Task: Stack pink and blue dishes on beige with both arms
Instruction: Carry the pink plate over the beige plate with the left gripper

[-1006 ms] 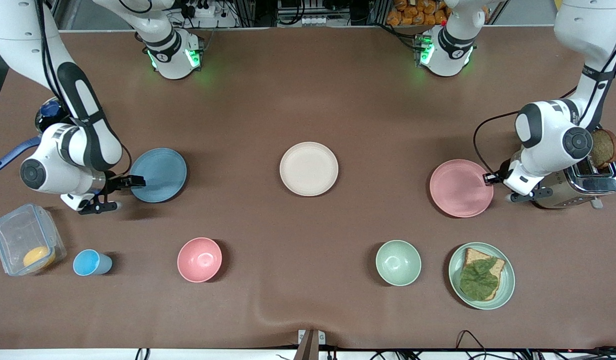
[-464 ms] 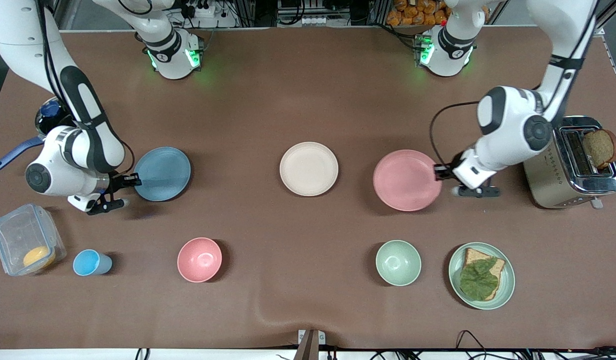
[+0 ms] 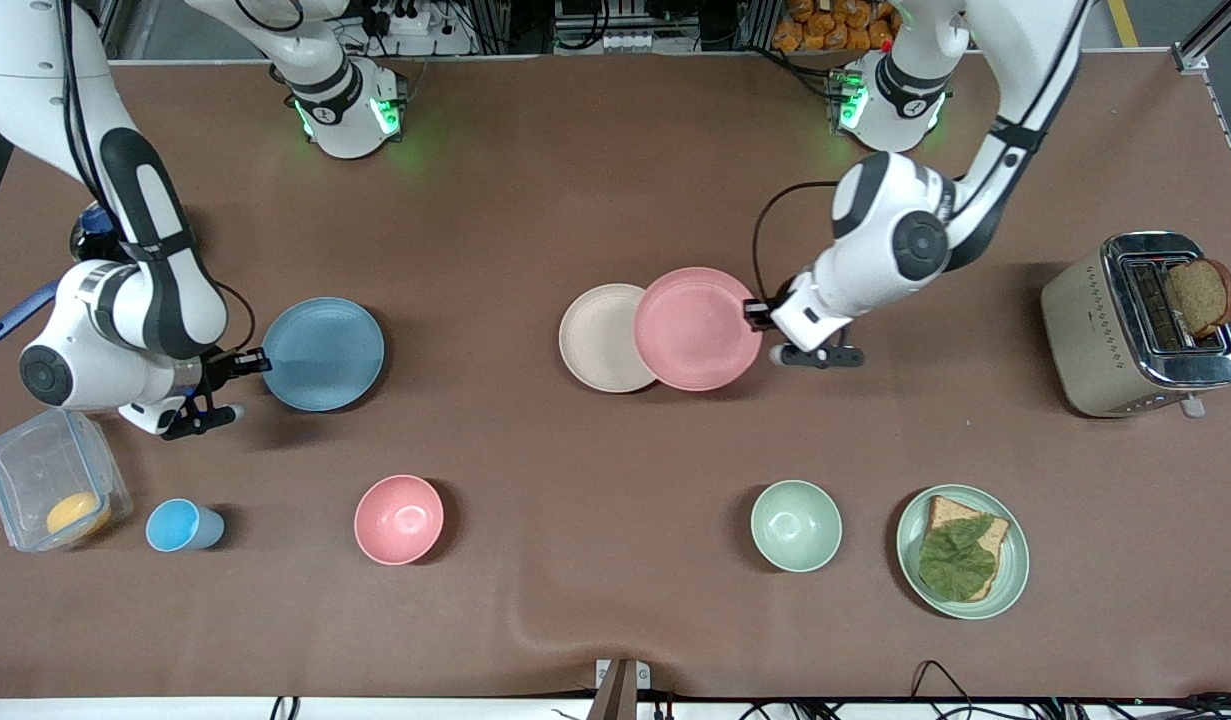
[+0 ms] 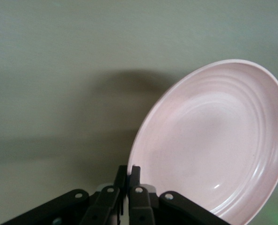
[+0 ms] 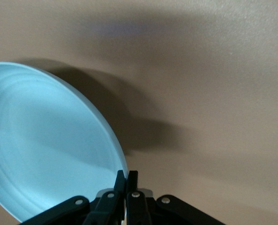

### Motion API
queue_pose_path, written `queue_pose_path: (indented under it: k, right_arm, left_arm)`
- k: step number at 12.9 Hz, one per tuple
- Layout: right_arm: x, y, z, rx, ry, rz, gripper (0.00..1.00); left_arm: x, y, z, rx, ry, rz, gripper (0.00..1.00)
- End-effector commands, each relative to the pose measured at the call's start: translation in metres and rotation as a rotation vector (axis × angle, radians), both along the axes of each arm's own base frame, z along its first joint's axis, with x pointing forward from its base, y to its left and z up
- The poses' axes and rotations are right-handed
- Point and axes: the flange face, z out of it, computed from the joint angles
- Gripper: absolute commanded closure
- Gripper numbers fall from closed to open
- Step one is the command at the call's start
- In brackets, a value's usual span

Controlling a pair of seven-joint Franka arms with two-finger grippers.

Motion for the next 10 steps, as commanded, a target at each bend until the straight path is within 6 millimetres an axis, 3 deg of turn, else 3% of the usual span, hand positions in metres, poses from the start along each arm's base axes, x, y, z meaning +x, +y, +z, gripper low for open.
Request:
queue_pose_path:
  k: [1,6,10]
  right_arm:
    - [0.017,0.001,0.013,0.015,0.002,-0.007,1.0]
    - [0.031,0.012,0.04,0.003,0.057,-0.052,1.0]
    - [0.035,0.037,0.059,-0.009,0.126,-0.075,1.0]
  left_arm:
    - [-0.007,-0.032,-0.024,-0.037,-0.002,0.017,1.0]
    - [-0.027,-0.074,-0.058,-0.074,-0.027,0.039,1.0]
    - [-0.032,-0.085,-0.074,-0.088,-0.033,0.045,1.0]
